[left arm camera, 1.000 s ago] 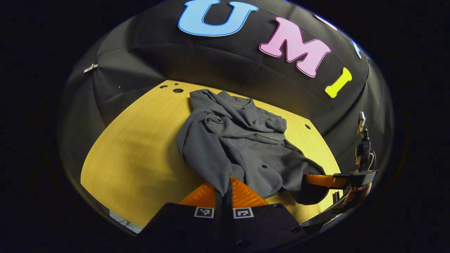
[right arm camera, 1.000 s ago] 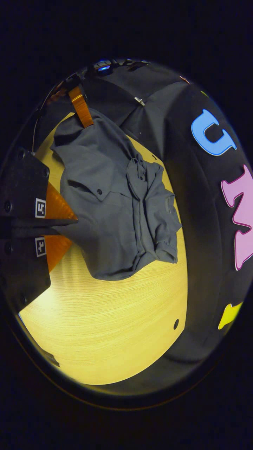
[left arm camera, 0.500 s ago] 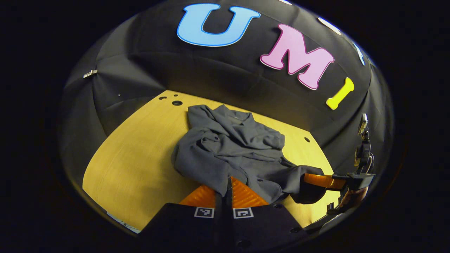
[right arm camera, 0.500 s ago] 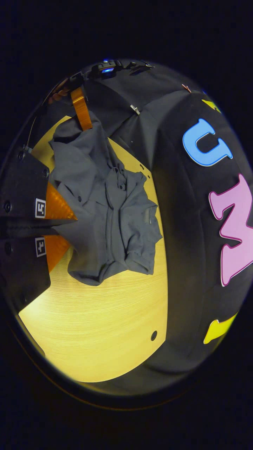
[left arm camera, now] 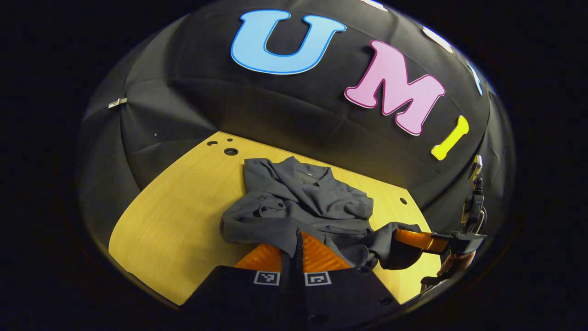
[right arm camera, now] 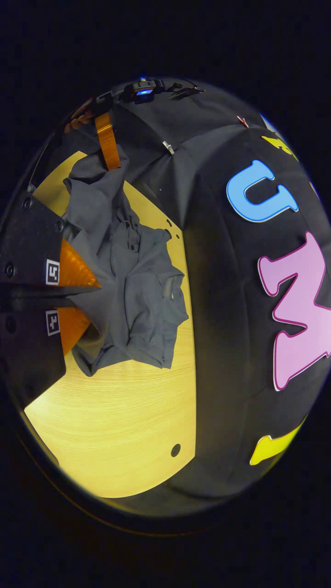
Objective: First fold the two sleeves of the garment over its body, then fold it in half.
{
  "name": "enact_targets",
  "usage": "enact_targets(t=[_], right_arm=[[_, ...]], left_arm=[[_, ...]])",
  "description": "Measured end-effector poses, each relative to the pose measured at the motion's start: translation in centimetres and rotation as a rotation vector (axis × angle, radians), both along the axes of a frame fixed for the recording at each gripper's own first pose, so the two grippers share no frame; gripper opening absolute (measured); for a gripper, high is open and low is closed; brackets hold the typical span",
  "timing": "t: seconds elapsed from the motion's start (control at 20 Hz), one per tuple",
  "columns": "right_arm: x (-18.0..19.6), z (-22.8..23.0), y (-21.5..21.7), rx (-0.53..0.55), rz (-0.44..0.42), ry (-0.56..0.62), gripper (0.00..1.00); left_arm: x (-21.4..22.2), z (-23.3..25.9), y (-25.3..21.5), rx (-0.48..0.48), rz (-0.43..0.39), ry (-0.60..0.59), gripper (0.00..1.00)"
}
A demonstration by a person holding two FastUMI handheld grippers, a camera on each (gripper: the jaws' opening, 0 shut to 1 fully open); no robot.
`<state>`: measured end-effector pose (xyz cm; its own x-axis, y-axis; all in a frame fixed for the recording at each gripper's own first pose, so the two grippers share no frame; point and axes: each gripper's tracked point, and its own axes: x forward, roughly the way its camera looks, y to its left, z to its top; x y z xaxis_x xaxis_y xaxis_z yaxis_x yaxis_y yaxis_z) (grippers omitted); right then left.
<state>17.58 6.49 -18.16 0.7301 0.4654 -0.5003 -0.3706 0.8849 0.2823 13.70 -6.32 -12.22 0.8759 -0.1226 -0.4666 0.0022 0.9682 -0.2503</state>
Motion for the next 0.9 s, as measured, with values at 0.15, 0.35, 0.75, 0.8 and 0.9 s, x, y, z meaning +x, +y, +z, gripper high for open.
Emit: enact_targets(t=[0.15,0.35,0.75,0.8,0.9], right_arm=[[1.9,1.1,0.1,-0.001,0.009,-0.031,0.05],[4.9,2.8,0.2,0.012,-0.003,-0.071,0.05],[11.2,5.1,1.3,0.029,-0.031,-0.133,0.05],[11.8,5.4,1.7,0.045,-0.039,-0.139,0.05],[13.4,5.6,2.3,0.039,-0.044,-0.165,0.05]], left_arm=[[2.0,1.3,0.3,0.004,0.007,-0.026,0.06],[5.7,1.8,1.0,0.007,0.000,-0.063,0.06],[13.2,4.0,2.1,-0.035,0.022,-0.128,0.05],[14.2,4.0,2.4,-0.040,0.030,-0.133,0.05],[16.1,3.8,3.2,-0.041,0.044,-0.141,0.05]])
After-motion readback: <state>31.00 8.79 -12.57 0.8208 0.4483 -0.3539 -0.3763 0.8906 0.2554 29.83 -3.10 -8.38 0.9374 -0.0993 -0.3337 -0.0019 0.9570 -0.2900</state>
